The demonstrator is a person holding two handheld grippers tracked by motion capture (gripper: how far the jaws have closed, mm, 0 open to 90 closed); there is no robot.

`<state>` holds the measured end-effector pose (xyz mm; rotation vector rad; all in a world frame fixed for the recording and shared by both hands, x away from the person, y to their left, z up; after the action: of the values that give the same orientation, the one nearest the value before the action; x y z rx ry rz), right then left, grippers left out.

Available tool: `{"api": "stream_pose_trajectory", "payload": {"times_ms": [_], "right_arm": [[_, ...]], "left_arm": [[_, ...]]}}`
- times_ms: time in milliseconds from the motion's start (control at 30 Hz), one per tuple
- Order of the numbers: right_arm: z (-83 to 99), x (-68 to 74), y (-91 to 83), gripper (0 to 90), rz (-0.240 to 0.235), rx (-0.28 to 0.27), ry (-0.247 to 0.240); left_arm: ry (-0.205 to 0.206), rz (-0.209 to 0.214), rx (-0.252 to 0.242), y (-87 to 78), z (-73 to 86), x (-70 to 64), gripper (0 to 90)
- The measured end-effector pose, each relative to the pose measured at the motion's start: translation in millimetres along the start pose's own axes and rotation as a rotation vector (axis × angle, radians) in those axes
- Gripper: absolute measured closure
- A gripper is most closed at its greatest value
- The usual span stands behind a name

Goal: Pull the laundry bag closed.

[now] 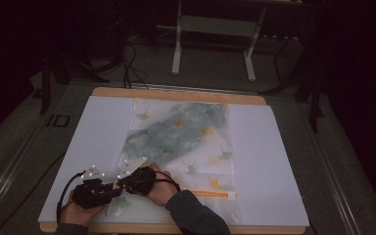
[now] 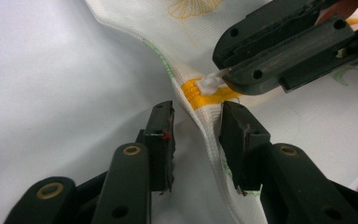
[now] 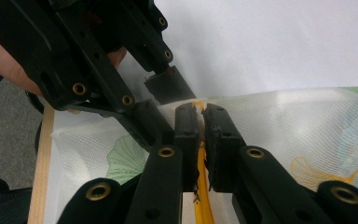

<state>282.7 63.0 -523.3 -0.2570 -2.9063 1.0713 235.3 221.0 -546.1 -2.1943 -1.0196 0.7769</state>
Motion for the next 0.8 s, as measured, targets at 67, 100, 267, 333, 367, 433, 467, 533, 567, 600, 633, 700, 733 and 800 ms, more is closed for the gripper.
{"api": "stream_pose_trajectory", "payload": {"times_ms": [67,100,267,333,367,433,467,533,567,600,633,700,733,800], "right_arm": [[-0.6,-0.6,-0.8,84.5,0.0,-0.003,-0.002],[-0.8,-0.4,-0.9,84.6,-0.003,-0.004,-0.001],[-1.1,0.6,0.2,84.7,-0.005,-0.003,-0.006],[-1.5,0.4,0.0,84.7,-0.006,-0.005,-0.005],[-1.5,0.4,0.0,84.7,-0.006,-0.005,-0.005],[-1.1,0.0,-0.2,84.8,-0.008,-0.002,-0.005],[-0.5,-0.3,-0.1,84.8,-0.007,-0.003,-0.003],[0.8,-1.2,-0.4,84.8,-0.008,-0.002,0.0],[0.8,-1.2,-0.4,84.8,-0.008,-0.002,0.0],[1.6,-1.3,-0.5,84.8,-0.012,-0.001,0.004],[3.0,-1.8,-0.5,85.2,-0.011,0.001,0.002],[3.6,-1.9,-0.5,85.4,-0.011,0.003,0.0],[4.2,-1.7,-0.4,85.9,-0.01,0.004,0.004],[5.9,-2.5,0.1,90.0,-0.008,0.011,-0.003]], "left_arm": [[-0.014,0.024,-0.002,-0.2,0.0,1.8,69.2],[-0.016,0.03,0.003,0.3,0.1,2.3,69.4],[-0.014,0.046,0.024,6.5,-0.2,1.1,70.6],[-0.019,0.053,0.025,7.1,-0.6,1.2,73.0],[-0.022,0.056,0.025,7.4,-0.4,1.5,73.0],[-0.02,0.069,0.028,7.6,-0.1,2.0,80.7],[-0.017,0.071,0.03,8.1,-0.2,1.4,83.3],[-0.011,0.069,0.031,8.8,-0.3,0.8,86.3],[-0.011,0.069,0.031,8.8,-0.3,0.8,86.7],[-0.011,0.069,0.031,8.8,-0.3,0.8,86.7],[-0.013,0.067,0.032,9.5,-0.2,0.1,87.2],[-0.014,0.07,0.029,9.4,0.0,0.2,87.3],[-0.015,0.071,0.026,9.1,0.1,0.4,87.4],[-0.018,0.078,0.015,8.1,-0.2,0.8,87.8]]}}
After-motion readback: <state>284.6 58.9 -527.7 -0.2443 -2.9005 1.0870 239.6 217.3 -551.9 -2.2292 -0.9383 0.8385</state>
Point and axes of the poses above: each handheld gripper's, and its own axes: y roughly forward along the jaws, z roughly out of its underside, x roughly to its left, the point moved 2 cm from there along y, roughly forward along the jaws, and after that the axes turned 2 degrees about -x, right-handed, at the moved point
